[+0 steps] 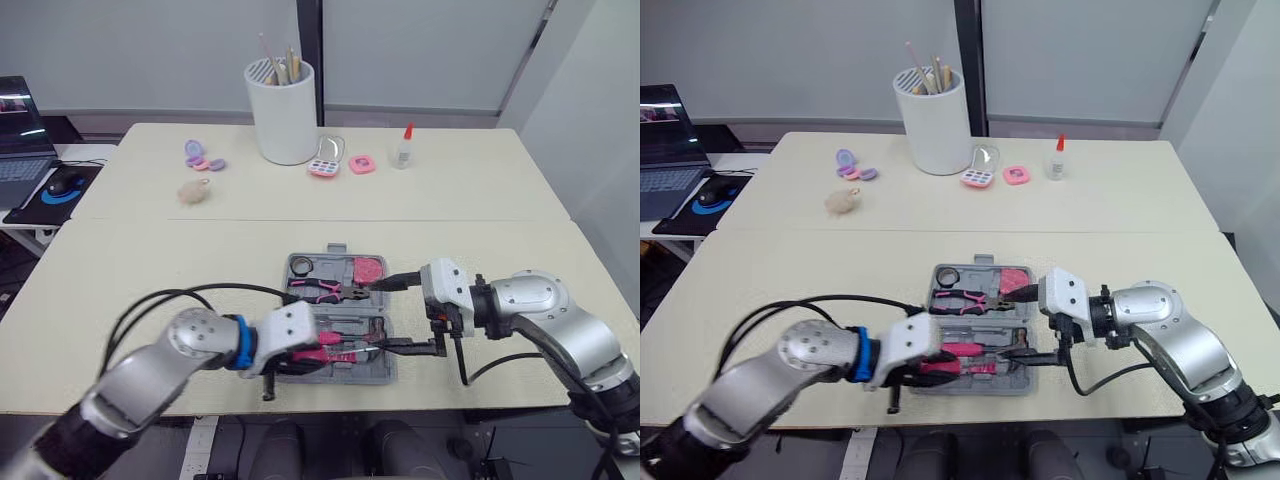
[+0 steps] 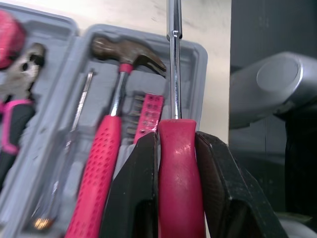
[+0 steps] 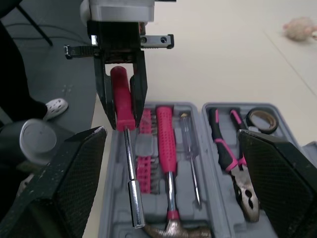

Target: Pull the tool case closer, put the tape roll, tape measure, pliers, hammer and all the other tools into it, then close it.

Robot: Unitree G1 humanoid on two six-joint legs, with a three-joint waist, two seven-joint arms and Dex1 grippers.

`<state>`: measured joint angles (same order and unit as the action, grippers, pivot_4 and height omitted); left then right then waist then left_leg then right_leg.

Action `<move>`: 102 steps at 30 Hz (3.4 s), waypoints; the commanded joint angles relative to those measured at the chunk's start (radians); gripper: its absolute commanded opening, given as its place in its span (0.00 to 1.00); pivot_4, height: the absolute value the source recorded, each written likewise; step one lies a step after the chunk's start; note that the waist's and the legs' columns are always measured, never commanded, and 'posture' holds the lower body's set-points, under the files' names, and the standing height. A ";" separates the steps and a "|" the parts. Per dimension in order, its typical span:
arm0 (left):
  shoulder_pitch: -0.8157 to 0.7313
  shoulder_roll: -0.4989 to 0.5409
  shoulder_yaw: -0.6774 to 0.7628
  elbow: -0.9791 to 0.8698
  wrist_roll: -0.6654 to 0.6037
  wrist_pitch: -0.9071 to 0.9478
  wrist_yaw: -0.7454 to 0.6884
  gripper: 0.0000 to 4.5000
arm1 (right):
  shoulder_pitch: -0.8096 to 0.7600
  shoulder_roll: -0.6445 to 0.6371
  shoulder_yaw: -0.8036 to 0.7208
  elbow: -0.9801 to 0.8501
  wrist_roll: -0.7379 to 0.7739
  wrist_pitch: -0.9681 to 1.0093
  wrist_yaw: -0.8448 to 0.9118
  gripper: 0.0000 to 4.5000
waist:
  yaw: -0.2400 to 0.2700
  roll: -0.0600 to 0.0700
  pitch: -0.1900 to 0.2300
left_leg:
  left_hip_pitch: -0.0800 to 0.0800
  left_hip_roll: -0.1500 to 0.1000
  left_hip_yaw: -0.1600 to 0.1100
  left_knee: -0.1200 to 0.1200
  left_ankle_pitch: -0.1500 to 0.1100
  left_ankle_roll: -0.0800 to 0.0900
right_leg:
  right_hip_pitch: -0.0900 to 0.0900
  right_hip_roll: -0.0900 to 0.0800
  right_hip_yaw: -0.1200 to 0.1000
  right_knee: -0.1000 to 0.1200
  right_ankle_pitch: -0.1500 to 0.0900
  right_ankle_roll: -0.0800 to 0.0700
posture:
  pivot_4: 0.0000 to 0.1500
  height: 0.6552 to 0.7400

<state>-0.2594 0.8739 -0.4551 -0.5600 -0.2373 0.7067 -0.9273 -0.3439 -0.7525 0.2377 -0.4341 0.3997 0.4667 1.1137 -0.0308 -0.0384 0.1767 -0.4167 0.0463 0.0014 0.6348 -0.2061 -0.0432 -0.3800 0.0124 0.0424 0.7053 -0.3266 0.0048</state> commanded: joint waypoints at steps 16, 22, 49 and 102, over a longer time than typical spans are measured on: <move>-0.098 -0.055 -0.131 0.029 0.172 0.002 -0.069 0.16 | 0.059 -0.051 -0.024 -0.105 0.026 0.037 0.005 1.00 | 0.001 0.000 0.000 | 0.000 0.000 -0.001 -0.001 0.000 0.000 | 0.000 0.001 -0.001 0.000 -0.002 0.004 | 1.00 1.00; -0.084 -0.039 -0.127 0.007 0.171 0.039 -0.084 0.16 | 0.061 -0.057 -0.028 -0.111 0.031 0.045 0.004 1.00 | 0.001 0.000 0.000 | 0.000 0.000 -0.001 -0.001 0.000 0.000 | 0.000 0.001 -0.001 0.000 -0.003 0.004 | 1.00 1.00; -0.069 -0.098 -0.158 0.050 0.229 0.032 -0.076 0.44 | 0.067 -0.054 -0.030 -0.136 0.041 0.067 -0.015 1.00 | 0.002 0.000 0.000 | 0.000 0.000 -0.001 -0.001 0.000 0.000 | 0.001 0.001 -0.001 0.000 -0.002 0.004 | 1.00 1.00; 0.179 0.020 0.605 0.226 -0.151 -0.194 -0.153 0.00 | 0.000 -0.154 -0.135 0.158 -0.076 -0.132 0.062 0.80 | 0.000 0.001 0.000 | 0.001 0.001 0.000 -0.001 0.000 0.000 | 0.001 -0.001 -0.001 0.000 0.000 0.000 | 1.00 1.00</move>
<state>-0.0850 0.8705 0.0719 -0.3550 -0.3484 0.5135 -1.0569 -0.3236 -0.8866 0.1562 -0.2835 0.3261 0.3709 1.1575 -0.0307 -0.0372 0.1767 -0.4155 0.0477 0.0012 0.6341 -0.2060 -0.0432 -0.3795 0.0115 0.0416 0.7051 -0.3266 0.0048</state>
